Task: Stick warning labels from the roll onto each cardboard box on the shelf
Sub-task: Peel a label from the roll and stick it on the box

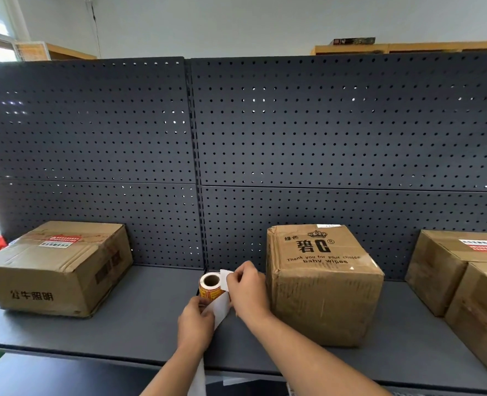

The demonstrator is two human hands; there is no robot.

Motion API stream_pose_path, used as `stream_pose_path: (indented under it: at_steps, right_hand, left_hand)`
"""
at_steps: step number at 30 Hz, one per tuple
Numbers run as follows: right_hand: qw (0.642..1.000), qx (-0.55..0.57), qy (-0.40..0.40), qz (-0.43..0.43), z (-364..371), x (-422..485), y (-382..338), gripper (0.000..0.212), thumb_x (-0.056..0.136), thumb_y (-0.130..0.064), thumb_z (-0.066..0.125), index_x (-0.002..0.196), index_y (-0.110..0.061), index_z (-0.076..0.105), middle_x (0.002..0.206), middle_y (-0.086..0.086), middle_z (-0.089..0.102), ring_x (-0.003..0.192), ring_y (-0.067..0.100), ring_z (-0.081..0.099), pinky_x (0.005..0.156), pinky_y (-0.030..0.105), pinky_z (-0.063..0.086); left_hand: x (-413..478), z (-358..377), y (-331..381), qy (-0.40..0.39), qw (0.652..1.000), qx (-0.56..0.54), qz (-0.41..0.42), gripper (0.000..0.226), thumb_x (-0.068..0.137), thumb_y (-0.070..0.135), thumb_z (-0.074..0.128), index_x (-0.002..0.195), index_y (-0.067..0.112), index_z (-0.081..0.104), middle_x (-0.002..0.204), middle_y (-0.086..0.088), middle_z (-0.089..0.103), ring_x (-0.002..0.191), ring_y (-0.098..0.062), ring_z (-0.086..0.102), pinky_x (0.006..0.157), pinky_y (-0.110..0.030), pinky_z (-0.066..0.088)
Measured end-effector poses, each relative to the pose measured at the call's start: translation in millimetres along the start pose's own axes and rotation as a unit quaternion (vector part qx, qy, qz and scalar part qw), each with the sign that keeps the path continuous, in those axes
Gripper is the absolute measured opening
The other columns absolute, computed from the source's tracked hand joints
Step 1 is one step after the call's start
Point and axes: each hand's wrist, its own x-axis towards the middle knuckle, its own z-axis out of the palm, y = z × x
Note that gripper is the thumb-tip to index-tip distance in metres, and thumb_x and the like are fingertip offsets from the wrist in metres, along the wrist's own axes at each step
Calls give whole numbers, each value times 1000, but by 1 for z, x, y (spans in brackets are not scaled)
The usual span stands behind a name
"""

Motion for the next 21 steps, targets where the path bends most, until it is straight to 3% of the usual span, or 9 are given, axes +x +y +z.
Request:
stream_pose_path:
  at_steps: [3, 8, 13, 18, 21]
  right_hand:
    - [1000, -10, -4, -26, -2, -2, 0, 9, 95, -19, 58, 87, -14, 59, 80, 1, 65, 71, 19, 65, 57, 32, 51]
    - [996, -17, -13, -87, -6, -7, 1, 11, 95, -22, 62, 89, -15, 59, 85, -3, 62, 74, 11, 58, 59, 21, 44]
    - [990, -41, 7, -137, -7, -11, 0, 14, 99, -27, 60, 90, -17, 58, 89, -4, 60, 76, 10, 57, 62, 26, 50]
    - [979, -61, 3, -194, -6, -14, 2, 12, 103, -30, 53, 97, -20, 57, 105, -7, 50, 82, 12, 61, 69, 36, 57]
    - [975, -59, -13, -213, -8, -16, 3, 14, 105, -34, 53, 106, -20, 55, 114, -9, 45, 86, 10, 62, 69, 28, 56]
  left_hand:
    - [-3, 0, 6, 12, 999, 11, 43, 24, 97, 8, 59, 116, 21, 64, 113, 2, 67, 104, -18, 63, 85, -33, 50]
    - [-13, -1, 34, 66, 982, -140, 106, 15, 104, 19, 54, 106, 26, 68, 108, 4, 70, 100, -11, 65, 82, -28, 50]
    - [-20, -1, 58, 9, 961, -271, 53, 25, 110, 25, 44, 110, 19, 68, 106, -1, 74, 100, -16, 71, 90, -42, 60]
    - [-15, -5, 67, -51, 921, -385, -31, 30, 108, 33, 53, 112, 8, 70, 101, -11, 75, 92, -23, 71, 78, -37, 58]
    - [-10, -16, 68, -70, 906, -417, -33, 22, 105, 22, 59, 115, 4, 66, 94, -10, 73, 78, -17, 70, 69, -31, 56]
